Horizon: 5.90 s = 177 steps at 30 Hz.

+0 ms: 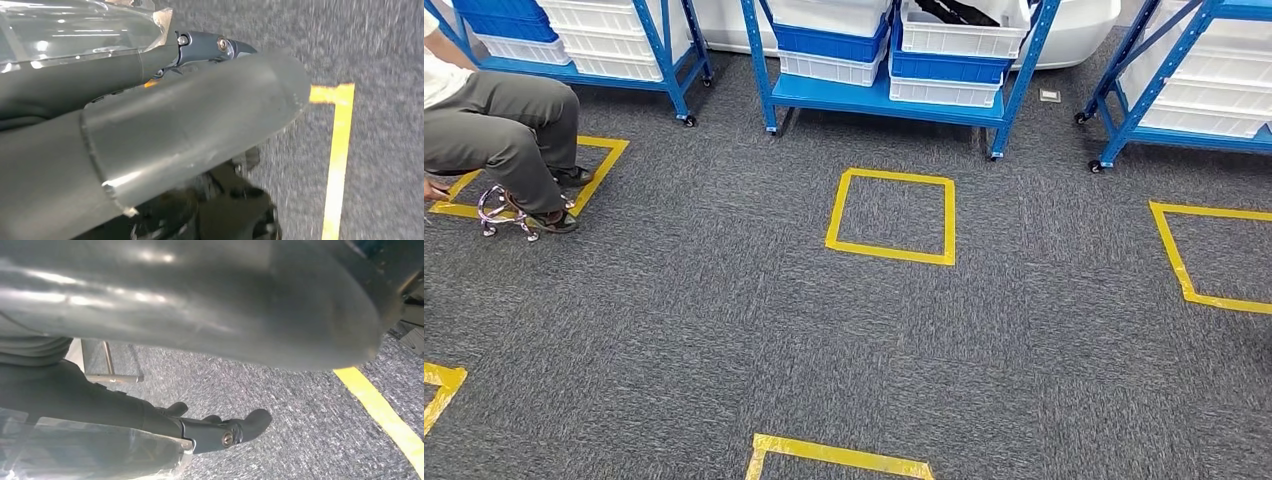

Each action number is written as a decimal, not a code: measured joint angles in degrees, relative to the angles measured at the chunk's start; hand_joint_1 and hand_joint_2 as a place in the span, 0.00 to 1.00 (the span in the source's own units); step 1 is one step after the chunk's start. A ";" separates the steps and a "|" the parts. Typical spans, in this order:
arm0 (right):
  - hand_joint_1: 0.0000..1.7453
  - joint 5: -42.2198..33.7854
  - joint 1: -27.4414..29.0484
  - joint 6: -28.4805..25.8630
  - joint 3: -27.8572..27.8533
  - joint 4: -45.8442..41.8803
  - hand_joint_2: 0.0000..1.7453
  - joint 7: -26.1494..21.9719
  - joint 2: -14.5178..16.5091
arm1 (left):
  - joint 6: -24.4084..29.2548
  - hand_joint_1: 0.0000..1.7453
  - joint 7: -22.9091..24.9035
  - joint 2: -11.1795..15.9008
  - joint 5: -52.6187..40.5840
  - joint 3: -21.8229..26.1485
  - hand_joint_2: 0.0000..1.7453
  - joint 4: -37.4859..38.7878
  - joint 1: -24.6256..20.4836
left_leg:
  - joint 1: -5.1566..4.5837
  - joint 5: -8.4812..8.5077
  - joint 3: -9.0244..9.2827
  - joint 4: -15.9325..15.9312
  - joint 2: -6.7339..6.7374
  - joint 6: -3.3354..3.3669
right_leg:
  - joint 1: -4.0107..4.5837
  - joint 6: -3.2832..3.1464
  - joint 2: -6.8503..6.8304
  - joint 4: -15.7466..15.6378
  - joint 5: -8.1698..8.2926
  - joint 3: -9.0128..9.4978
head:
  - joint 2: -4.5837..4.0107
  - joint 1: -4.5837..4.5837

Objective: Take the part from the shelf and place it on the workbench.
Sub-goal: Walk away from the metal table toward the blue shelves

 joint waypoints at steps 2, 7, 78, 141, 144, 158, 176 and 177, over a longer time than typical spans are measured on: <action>0.00 0.00 0.00 0.17 0.43 0.00 0.00 0.04 -0.02 | 0.37 0.00 0.18 0.02 -0.13 -0.10 0.00 -0.01 -0.05 | -0.04 -0.02 -0.01 0.01 -0.01 0.09 | -0.06 0.07 0.00 -0.14 0.04 0.07 | 0.00 0.02; 0.00 0.00 0.00 0.80 1.13 0.00 0.00 0.31 0.01 | 1.90 0.00 0.62 0.02 -0.39 -0.25 0.00 -0.03 -0.21 | -0.15 -0.26 -0.11 0.28 0.01 0.68 | -0.44 0.55 -0.02 -0.46 0.20 0.57 | 0.00 -0.03; 0.00 -0.03 -0.01 1.91 3.93 0.22 0.00 0.83 -0.76 | 1.91 0.00 0.16 -0.36 0.07 -0.19 0.00 -0.35 -0.19 | 0.36 -0.26 1.26 -1.07 -1.09 2.62 | -0.44 1.46 2.36 13.10 -6.31 -5.52 | 0.00 0.73; 0.00 -0.12 0.13 2.10 5.34 0.11 0.00 0.63 -1.32 | 0.02 0.00 -0.72 -0.61 0.99 0.54 0.00 -0.58 0.37 | 0.56 -5.74 8.40 -2.55 -1.47 2.62 | -0.92 2.55 2.50 11.73 -6.68 -4.12 | -0.01 0.55; 0.00 -0.09 0.49 2.09 5.33 0.14 0.00 0.56 -1.39 | -0.05 0.00 -0.70 -0.69 1.01 0.57 0.00 -0.55 0.61 | 0.56 -8.32 12.02 -2.91 -1.47 2.17 | -0.58 3.63 2.31 3.86 -0.16 -3.69 | 0.00 0.48; 0.00 0.00 1.18 0.79 6.21 -0.14 0.00 1.17 -1.69 | 0.24 0.00 -0.50 -0.81 0.99 0.64 0.00 -1.05 0.44 | 0.66 -11.73 -8.00 11.28 -1.07 0.22 | -0.55 -0.53 3.39 -3.76 -4.78 10.34 | 0.00 -0.11; 0.00 -1.68 1.05 -0.39 6.14 0.16 1.00 2.46 -2.03 | 0.59 0.00 -0.11 -0.77 0.48 0.65 0.00 -0.53 0.48 | -0.16 -4.06 6.34 -1.46 -2.66 2.40 | -1.11 5.10 1.19 1.83 0.26 -4.97 | 0.00 0.26; 0.00 -1.69 1.01 -0.37 6.08 0.22 1.00 2.51 -2.10 | 0.59 0.00 -0.10 -0.75 0.47 0.64 0.00 -0.44 0.59 | -0.28 -4.69 6.74 -1.37 -2.46 2.07 | -1.09 4.66 0.85 1.08 3.27 -4.90 | 0.00 0.25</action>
